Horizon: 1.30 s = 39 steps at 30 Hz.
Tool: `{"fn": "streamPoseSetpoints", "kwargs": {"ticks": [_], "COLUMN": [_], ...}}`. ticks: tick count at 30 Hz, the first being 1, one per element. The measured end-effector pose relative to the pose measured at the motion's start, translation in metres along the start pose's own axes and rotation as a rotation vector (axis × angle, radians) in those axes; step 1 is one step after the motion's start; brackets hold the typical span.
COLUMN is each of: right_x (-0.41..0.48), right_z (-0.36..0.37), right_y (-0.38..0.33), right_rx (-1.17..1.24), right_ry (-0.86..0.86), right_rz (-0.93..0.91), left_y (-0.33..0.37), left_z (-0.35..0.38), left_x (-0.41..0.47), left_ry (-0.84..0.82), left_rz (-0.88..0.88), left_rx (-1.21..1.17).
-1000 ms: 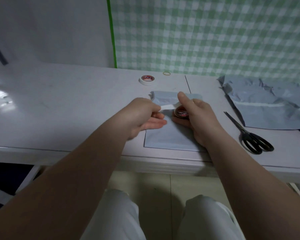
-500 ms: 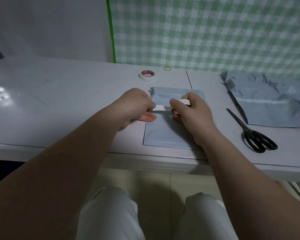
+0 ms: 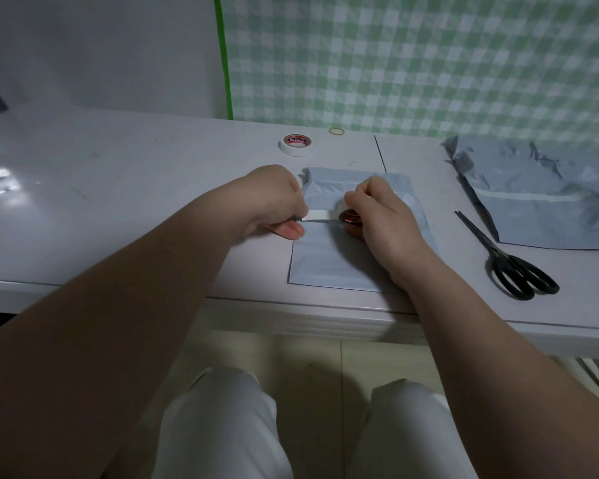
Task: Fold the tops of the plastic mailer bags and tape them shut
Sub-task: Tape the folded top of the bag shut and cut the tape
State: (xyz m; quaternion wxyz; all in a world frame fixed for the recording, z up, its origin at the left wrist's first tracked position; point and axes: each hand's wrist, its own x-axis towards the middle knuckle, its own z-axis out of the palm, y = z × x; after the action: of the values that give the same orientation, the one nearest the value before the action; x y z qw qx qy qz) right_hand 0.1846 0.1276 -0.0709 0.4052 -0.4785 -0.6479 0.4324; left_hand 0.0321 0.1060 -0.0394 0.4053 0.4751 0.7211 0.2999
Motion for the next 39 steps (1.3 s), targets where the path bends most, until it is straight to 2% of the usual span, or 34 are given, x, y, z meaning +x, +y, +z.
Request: {"fn": "streamPoseSetpoints", "kwargs": {"ticks": [10,28,39], "right_x": [0.001,0.008,0.008], "right_z": [0.002,0.003,0.004], "right_y": [-0.009,-0.015,-0.016], "right_rx": [-0.226,-0.293,-0.363], "right_ry": [-0.077,-0.116,-0.149], "right_rz": [-0.001,0.024,0.004], "left_y": [0.006,0.010,0.015], "left_z": [-0.001,0.001,0.005], "left_x": [0.004,0.010,0.012], "left_ry": [-0.033,-0.053,-0.040], "left_rz": [-0.073,-0.102,-0.115], "left_rx": [0.059,0.149,0.292]}}
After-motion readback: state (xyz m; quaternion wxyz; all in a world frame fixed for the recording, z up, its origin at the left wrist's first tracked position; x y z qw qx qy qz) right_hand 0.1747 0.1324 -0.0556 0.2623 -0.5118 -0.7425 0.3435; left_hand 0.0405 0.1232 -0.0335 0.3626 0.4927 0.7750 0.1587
